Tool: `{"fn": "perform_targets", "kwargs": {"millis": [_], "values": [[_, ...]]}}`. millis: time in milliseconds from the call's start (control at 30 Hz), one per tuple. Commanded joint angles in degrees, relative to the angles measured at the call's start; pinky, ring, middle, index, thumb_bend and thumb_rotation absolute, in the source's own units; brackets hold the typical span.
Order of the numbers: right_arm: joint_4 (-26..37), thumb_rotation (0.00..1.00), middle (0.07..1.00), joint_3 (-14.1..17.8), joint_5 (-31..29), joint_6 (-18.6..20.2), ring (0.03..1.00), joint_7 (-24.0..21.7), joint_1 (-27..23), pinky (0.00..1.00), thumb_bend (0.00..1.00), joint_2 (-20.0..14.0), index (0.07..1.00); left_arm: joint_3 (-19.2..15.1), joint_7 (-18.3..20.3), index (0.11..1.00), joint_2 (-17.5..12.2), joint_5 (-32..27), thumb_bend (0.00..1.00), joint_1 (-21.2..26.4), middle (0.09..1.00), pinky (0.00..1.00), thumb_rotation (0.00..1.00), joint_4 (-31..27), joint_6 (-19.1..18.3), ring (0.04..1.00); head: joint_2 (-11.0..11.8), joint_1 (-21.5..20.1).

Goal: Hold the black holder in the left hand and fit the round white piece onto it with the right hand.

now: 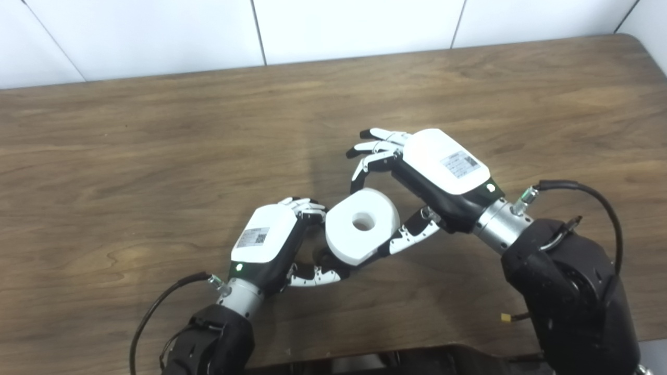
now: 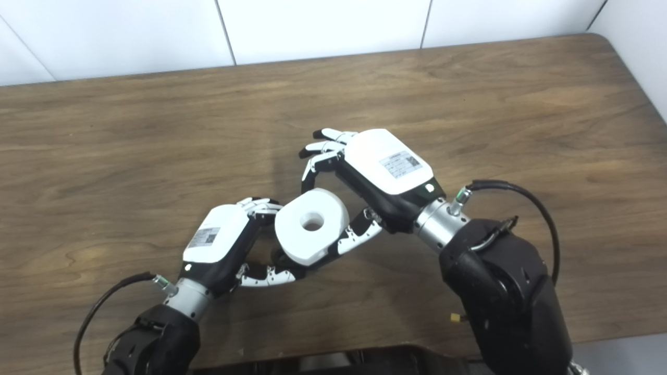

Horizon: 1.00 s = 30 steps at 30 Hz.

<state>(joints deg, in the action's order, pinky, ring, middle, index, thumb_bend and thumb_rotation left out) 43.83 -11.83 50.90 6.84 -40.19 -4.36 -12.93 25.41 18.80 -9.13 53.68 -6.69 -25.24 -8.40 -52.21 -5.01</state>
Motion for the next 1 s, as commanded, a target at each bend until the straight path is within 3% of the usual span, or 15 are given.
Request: {"fn": "perform_targets", "kwargs": {"millis": [0, 967], "values": [[0.8, 0.14, 0.820, 0.4, -0.5, -1.5, 0.911, 2.0, -0.4, 0.87, 0.52, -0.2, 0.485, 0.5, 1.6, 0.490, -0.1, -0.1, 0.51, -0.5, 0.763, 0.90, 0.05, -0.5, -0.1, 0.835, 0.0, 0.0], [3.9, 0.15, 0.826, -0.2, -1.0, 1.3, 0.925, -3.3, -1.0, 0.87, 0.51, 1.0, 0.486, 0.4, 2.1, 0.490, 0.4, 0.1, 0.51, 0.0, 0.769, 0.90, 0.05, -0.6, -1.0, 0.844, -0.3, 0.2]]}}
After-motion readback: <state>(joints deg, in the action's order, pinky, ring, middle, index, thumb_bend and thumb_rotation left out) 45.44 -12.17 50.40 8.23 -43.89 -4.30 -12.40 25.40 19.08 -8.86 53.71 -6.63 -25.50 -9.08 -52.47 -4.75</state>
